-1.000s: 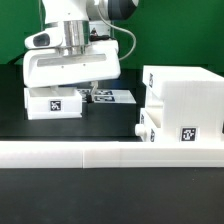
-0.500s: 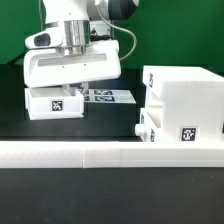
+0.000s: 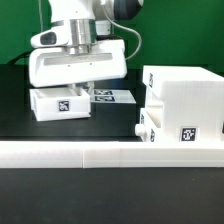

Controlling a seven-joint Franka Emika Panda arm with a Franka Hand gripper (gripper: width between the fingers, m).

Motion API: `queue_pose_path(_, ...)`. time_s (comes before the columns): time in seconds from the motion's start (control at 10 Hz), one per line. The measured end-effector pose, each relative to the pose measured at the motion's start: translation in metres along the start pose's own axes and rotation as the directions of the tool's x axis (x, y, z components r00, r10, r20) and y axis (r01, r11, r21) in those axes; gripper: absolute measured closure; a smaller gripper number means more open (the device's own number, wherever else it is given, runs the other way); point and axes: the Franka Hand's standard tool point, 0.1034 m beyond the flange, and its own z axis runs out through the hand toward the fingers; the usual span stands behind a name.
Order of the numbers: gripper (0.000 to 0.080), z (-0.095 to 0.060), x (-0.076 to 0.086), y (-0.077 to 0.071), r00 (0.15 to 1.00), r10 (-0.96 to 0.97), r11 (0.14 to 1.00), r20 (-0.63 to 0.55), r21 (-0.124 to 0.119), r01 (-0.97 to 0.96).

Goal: Assemble drawer

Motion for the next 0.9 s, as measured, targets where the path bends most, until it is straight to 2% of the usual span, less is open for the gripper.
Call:
queue_pose_path(0.1,0.0755,-0.002,0.009,-0.008,1.000,-0.024,1.000,0.000,0.005,0.024)
queue_pose_path(0.2,0.0755,-0.008,0.023,-0.019,0.998,-0.059,0.998,0.014,0.017,0.059)
queue_pose_path(0.3,0.0755,-0.016,0.035,-0.025,0.996,-0.082,0.996,0.017,0.019,0.082)
queue_pose_path(0.5,0.0755,-0.028,0.051,-0.026,0.994,-0.103,0.994,0.031,0.028,0.102)
queue_pose_path(0.7,0.0755,-0.041,0.066,-0.020,0.992,-0.116,0.993,0.047,0.040,0.114)
queue_pose_path(0.9,0.0755,-0.043,0.065,-0.016,0.990,-0.132,0.991,0.045,0.038,0.130)
